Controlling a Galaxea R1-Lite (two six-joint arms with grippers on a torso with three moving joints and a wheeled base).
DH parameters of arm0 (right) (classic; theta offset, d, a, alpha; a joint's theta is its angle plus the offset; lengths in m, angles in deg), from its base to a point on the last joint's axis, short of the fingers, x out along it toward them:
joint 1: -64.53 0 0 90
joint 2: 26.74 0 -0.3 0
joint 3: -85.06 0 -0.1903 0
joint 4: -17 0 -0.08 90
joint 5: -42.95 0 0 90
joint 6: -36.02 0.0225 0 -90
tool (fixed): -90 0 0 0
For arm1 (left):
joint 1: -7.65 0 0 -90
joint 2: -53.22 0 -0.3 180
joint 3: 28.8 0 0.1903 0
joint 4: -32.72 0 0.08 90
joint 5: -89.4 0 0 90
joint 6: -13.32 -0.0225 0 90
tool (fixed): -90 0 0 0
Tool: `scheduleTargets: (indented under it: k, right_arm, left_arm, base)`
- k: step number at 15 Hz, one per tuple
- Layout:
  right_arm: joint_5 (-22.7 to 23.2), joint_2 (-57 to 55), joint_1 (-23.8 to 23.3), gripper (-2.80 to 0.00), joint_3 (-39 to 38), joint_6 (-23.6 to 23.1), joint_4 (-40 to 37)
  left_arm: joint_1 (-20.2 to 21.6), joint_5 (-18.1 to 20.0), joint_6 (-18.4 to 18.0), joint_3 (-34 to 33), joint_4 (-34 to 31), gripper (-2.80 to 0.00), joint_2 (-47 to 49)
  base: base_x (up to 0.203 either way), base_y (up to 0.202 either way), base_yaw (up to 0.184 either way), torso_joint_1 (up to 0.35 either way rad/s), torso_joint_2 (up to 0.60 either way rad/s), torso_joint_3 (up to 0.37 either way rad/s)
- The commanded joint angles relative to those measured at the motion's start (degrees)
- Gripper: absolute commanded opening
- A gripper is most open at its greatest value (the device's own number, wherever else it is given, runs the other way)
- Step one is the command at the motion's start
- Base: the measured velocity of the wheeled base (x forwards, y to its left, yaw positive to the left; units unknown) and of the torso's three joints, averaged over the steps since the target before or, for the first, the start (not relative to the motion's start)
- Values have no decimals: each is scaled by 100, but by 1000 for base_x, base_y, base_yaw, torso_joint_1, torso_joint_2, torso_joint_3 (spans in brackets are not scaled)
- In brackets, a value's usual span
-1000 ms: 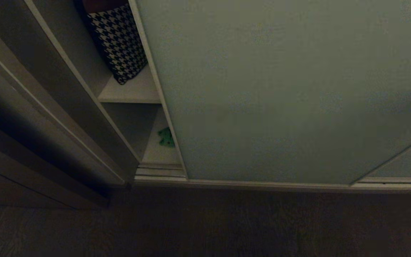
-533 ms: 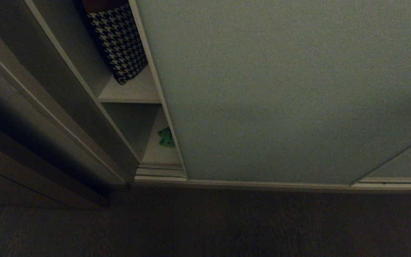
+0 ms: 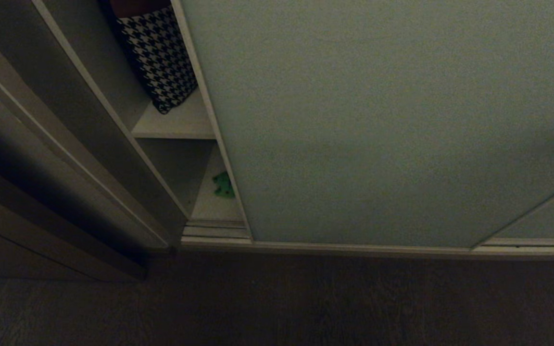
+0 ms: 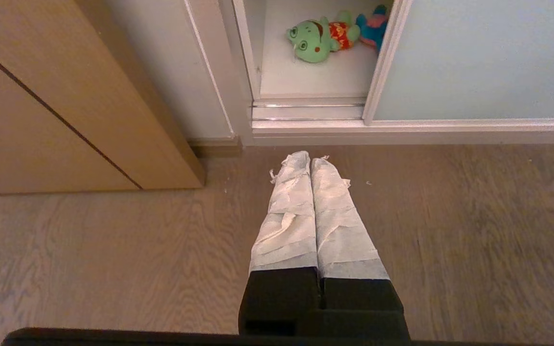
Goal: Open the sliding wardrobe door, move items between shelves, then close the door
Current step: Close the door
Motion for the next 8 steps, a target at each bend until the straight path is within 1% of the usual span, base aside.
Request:
scheduleTargets:
  k: [1, 8]
  right_arm:
    - [37, 31, 50, -280, -8, 12, -10]
    - [57, 641, 166, -280, -407, 4, -16]
  left_arm:
    - [7, 0, -3, -1, 1, -280, -2]
    - [3, 0, -3, -1, 1, -280, -2]
  base:
    - [0, 0, 0, 0, 0, 0]
    - [0, 0, 0, 0, 0, 0]
